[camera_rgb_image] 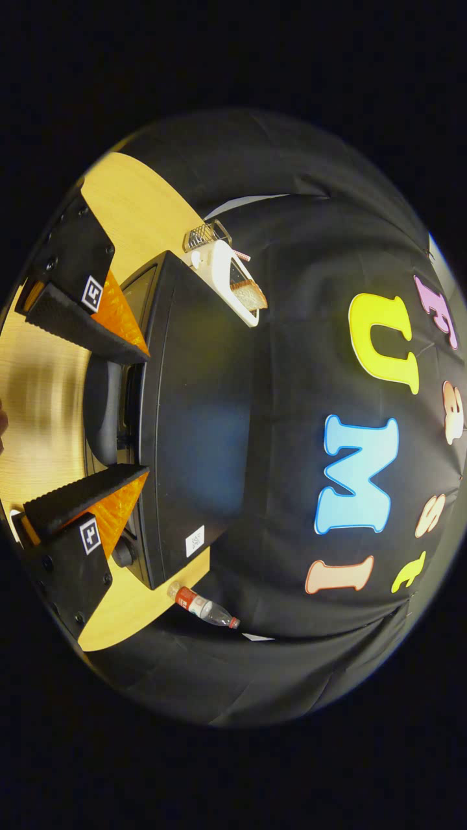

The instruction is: Open the toaster oven, put the food inside, and close the toaster oven door.

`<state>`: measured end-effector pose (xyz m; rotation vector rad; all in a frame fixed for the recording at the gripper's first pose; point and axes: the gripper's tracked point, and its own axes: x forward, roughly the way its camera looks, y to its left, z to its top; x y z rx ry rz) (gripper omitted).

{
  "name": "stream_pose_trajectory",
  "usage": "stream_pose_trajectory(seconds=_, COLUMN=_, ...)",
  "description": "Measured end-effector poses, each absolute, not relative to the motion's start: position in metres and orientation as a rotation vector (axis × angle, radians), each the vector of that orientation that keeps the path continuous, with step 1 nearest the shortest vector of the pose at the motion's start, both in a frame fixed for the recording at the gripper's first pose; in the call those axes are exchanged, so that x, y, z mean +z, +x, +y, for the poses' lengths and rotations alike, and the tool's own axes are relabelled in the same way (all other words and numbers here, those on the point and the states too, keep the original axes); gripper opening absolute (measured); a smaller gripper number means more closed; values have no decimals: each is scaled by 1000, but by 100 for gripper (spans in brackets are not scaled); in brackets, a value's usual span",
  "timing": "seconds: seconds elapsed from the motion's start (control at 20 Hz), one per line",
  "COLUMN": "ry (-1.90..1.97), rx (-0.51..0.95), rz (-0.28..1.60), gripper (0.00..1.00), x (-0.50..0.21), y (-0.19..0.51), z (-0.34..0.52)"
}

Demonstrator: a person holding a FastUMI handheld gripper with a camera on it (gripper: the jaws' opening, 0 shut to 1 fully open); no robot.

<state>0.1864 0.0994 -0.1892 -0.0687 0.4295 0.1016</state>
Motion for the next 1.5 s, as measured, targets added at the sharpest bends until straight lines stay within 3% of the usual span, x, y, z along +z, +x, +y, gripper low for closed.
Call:
stream_pose_trajectory(seconds=1.2, ry=-66, rx=144, rz=575, gripper=98, x=-231, y=102, z=92)
stream_pose_trajectory(seconds=1.5, ry=-108, rx=156, rz=687, gripper=97, x=-272, y=69, z=89)
